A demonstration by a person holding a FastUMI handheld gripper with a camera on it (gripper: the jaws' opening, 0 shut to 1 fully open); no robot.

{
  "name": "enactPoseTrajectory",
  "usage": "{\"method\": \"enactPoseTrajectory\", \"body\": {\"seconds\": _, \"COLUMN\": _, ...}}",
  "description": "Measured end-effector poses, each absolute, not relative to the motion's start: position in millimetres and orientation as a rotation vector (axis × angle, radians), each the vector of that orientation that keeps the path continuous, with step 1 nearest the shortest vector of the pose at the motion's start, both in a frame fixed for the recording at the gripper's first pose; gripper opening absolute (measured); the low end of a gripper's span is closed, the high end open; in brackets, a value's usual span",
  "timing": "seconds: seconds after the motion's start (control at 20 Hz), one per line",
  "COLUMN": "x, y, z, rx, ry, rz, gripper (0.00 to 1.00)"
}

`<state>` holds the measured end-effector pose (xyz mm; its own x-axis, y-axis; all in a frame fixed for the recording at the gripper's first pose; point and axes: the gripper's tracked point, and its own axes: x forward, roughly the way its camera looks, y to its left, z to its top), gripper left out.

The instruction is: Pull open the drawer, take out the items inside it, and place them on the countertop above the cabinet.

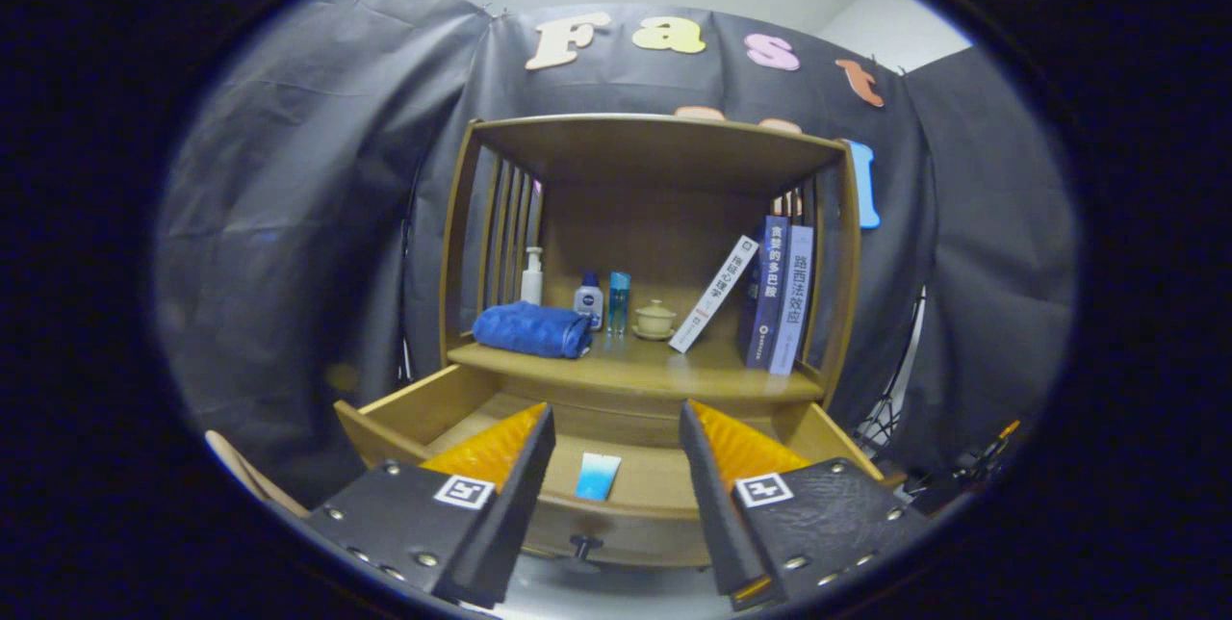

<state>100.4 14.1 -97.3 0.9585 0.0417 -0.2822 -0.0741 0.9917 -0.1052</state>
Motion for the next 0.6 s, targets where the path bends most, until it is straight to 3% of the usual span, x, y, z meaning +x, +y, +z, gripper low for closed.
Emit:
{"method": "enactPoseTrajectory", "body": {"seconds": 0.05, "x": 112, "y": 10, "z": -100, "rx": -0.118, "ry": 0.313, "rz": 0.052, "gripper": 0.82}}
{"method": "enactPoseTrajectory", "body": {"seconds": 0.6, "x": 175, "y": 29, "z": -238, "rx": -0.156, "ry": 0.899, "rz": 0.131, "gripper": 0.83}}
